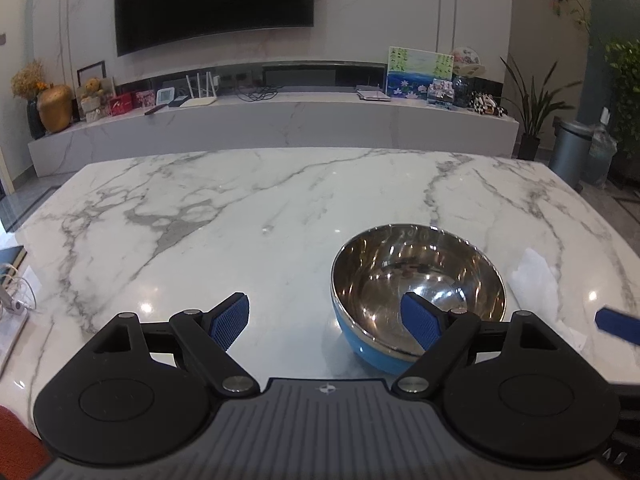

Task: Clean bowl
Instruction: 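Move the right tool toward the white cloth beside the bowl, then grasp the white cloth with the right tool while the left tool approaches the bowl rim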

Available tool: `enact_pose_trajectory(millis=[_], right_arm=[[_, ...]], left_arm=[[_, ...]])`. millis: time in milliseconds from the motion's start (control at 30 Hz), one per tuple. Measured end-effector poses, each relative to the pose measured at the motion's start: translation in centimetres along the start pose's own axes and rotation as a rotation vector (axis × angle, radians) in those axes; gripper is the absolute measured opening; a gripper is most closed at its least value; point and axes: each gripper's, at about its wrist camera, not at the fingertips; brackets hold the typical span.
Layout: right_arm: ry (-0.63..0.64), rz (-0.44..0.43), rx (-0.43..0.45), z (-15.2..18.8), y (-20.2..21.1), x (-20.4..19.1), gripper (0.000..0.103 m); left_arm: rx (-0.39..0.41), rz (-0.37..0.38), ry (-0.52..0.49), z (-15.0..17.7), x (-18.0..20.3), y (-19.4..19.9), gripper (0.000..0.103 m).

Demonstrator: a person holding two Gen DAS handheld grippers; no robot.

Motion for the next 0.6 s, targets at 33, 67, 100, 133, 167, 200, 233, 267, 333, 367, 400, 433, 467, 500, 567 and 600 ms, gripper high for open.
enact_pose_trajectory(millis=[33,67,100,133,167,200,233,267,333,367,400,433,467,500,567,600], right_arm=[[0.004,0.003,-0.002,-0.1,-0.1,0.0,0.074],[0.008,0.005,-0.002,-0.2,-0.2,0.0,0.074],[0.013,0.007,-0.004,-0.3,-0.3,0.0,0.074],[0.018,0.009,-0.006,-0.4,-0.4,-0.1,0.074],[0.022,0.009,-0.007,-0.5,-0.5,0.0,0.074],[0.026,0.008,-0.009,-0.5,-0.6,0.0,0.074],[0.028,0.008,-0.012,-0.7,-0.8,0.1,0.074],[0.029,0.009,-0.013,-0.7,-0.8,0.1,0.074],[0.026,0.015,-0.011,-0.9,-0.9,0.3,0.074],[0.024,0.018,-0.009,-1.0,-1.0,0.4,0.074],[0.022,0.024,-0.008,-1.1,-1.0,0.5,0.074],[0.02,0.031,-0.007,-1.2,-1.1,0.7,0.074],[0.019,0.037,-0.006,-1.3,-1.2,0.8,0.074],[0.018,0.043,-0.008,-1.4,-1.4,1.0,0.074],[0.019,0.056,-0.013,-1.6,-1.6,1.4,0.074],[0.019,0.062,-0.017,-1.7,-1.8,1.6,0.074]], left_arm=[[-0.001,0.0,0.006,-0.2,0.0,-0.1,0.083],[-0.002,-0.003,0.005,-0.3,0.0,-0.2,0.083],[-0.003,-0.006,0.003,-0.5,0.1,-0.3,0.083],[-0.004,-0.01,-0.001,-0.7,0.2,-0.4,0.083],[-0.01,-0.012,-0.004,-1.0,0.2,-0.5,0.083],[-0.017,-0.012,-0.005,-1.1,0.3,-0.6,0.083],[-0.018,-0.009,-0.003,-1.3,0.3,-0.6,0.083],[-0.015,-0.005,0.003,-1.4,0.3,-0.7,0.083],[-0.018,0.003,0.008,-1.7,0.3,-0.7,0.083],[-0.026,0.01,0.006,-1.8,0.3,-0.9,0.083],[-0.035,0.017,-0.002,-2.0,0.5,-1.1,0.083],[-0.039,0.02,-0.013,-2.1,0.6,-1.2,0.083],[-0.043,0.019,-0.025,-2.1,0.8,-1.3,0.083],[-0.049,0.016,-0.035,-2.2,0.9,-1.5,0.083],[-0.065,0.036,-0.028,-2.4,1.0,-1.8,0.083],[-0.074,0.049,-0.021,-2.5,0.9,-2.0,0.083]])
Point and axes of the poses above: each gripper's, at about its wrist camera, not at the fingertips, and y roughly against the way its jaws point, x to its right, z to its underside, and after that the axes turned 5 degrees about -x, right-handed
